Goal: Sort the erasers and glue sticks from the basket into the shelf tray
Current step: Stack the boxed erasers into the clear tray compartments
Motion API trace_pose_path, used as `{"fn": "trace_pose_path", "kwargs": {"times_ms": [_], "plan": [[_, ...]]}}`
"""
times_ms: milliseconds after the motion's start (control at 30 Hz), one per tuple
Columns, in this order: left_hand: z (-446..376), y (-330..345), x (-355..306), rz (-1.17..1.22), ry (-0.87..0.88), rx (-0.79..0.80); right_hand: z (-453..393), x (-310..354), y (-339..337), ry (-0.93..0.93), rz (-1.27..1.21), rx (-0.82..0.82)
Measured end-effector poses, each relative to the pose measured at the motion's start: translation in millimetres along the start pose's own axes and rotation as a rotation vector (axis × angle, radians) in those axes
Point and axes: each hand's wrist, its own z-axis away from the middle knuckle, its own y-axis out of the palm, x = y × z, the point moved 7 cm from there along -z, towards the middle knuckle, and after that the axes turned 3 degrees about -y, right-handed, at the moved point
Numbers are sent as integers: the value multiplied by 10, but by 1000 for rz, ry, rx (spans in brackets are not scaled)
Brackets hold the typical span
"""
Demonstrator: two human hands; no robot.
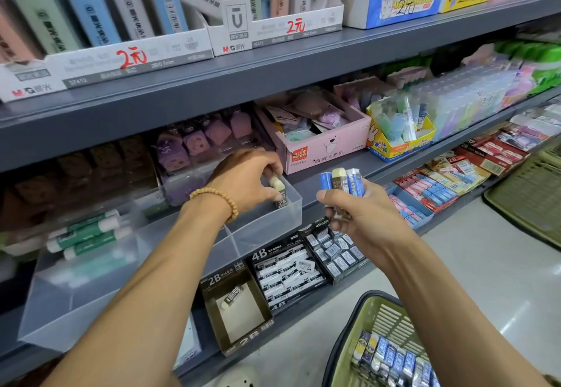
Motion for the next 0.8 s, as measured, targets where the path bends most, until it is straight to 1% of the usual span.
{"fn": "trace_pose_path", "kwargs": {"times_ms": [133, 200, 267, 300, 333, 400, 533, 633, 733, 800], "plan": [[51, -106, -60, 173, -1, -17, 19, 28, 66, -26, 47, 26], [119, -159, -192, 395, -28, -5, 37, 59, 116, -53, 77, 52], [177, -143, -320, 645, -53, 86, 59, 103, 179, -85, 104, 85], [197, -128, -372, 717, -43, 143, 72, 130, 211, -101, 119, 102], [216, -125, -408, 758, -31, 187, 80, 154, 242, -116, 130, 115], [251, -134, -409, 816, -33, 227, 94, 186, 287, -131, 132, 123], [355, -215, -344, 863, -72, 224, 138, 176, 367, -93, 30, 133], [444, -358, -184, 866, -132, 155, 151, 143, 406, -46, -60, 98], [547, -547, 88, 708, -168, 48, 166, 140, 469, -46, -32, 86], [627, -627, 269, 608, -211, 14, 189, 129, 514, -47, -11, 93]]}}
